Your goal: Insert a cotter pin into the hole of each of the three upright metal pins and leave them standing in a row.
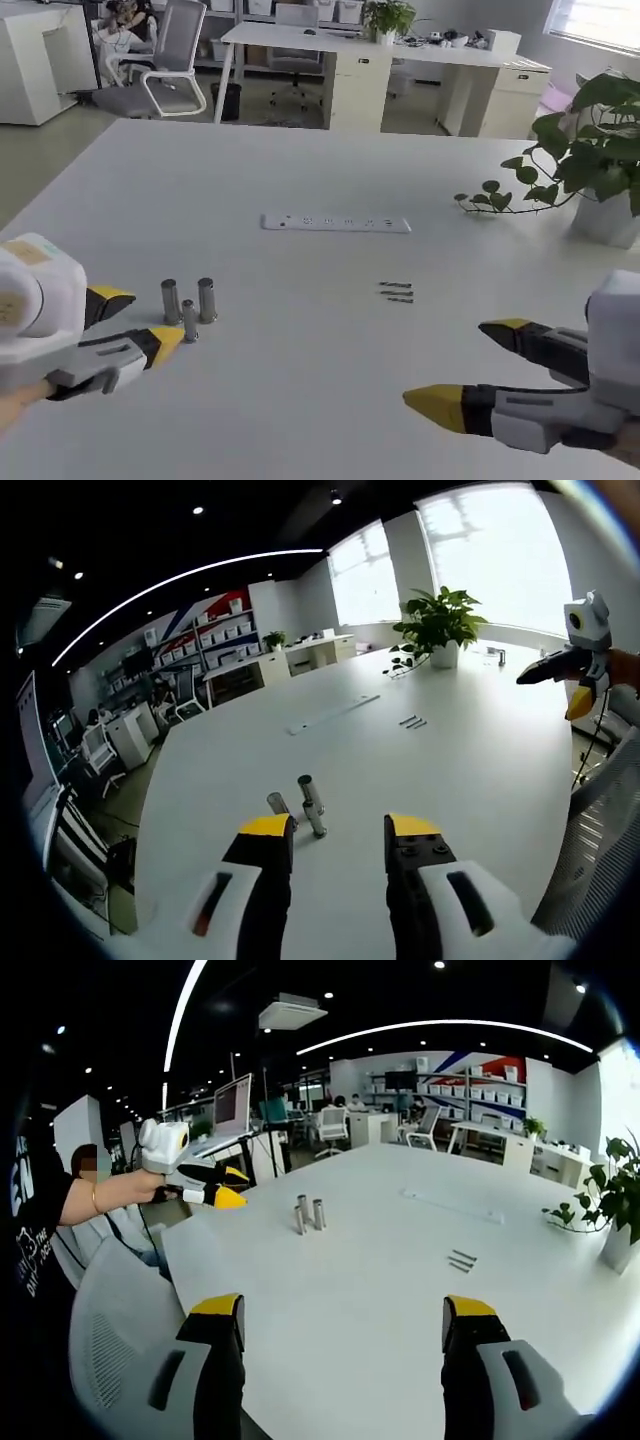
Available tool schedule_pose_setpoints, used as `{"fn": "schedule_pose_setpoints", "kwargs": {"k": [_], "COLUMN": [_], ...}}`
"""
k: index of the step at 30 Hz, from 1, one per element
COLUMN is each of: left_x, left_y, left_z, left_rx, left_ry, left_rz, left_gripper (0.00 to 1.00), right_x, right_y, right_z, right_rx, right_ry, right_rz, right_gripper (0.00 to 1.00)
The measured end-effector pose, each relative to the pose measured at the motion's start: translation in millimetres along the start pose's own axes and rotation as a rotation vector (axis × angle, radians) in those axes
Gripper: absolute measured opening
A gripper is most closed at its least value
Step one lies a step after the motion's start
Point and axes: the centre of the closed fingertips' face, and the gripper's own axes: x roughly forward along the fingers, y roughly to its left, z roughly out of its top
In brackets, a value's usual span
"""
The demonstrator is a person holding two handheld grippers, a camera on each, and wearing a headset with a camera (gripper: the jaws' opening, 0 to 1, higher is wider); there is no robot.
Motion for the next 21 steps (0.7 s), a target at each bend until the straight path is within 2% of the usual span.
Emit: {"fn": "schedule_pose_setpoints", "kwargs": {"k": [3, 7, 11, 19, 21], "left_x": [14.0, 29.4, 45.5, 75.3, 81.8], "left_y": [7.8, 14.4, 19.4, 28.2, 29.9], "left_z": [-5.4, -13.6, -20.1, -32.4, -34.7], "left_rx": [0.012, 0.019, 0.032, 0.057, 0.021], "left_ry": [0.012, 0.026, 0.033, 0.067, 0.075], "left_rz": [-0.001, -0.006, -0.014, -0.037, -0.045], "left_gripper": [0.33, 0.31, 0.30, 0.27, 0.26], "right_x": [2.0, 3.9, 7.1, 16.8, 18.8], "right_y": [1.3, -2.2, -2.8, -4.8, -4.5], "right_z": [-0.9, 4.8, 11.0, 10.0, 8.2], "right_rx": [0.001, 0.015, 0.028, 0.025, 0.026], "right_ry": [0.008, -0.015, -0.030, -0.018, -0.010], "right_rz": [0.007, -0.002, 0.011, 0.019, 0.020], "right_gripper": [0.77, 0.71, 0.71, 0.72, 0.71]}}
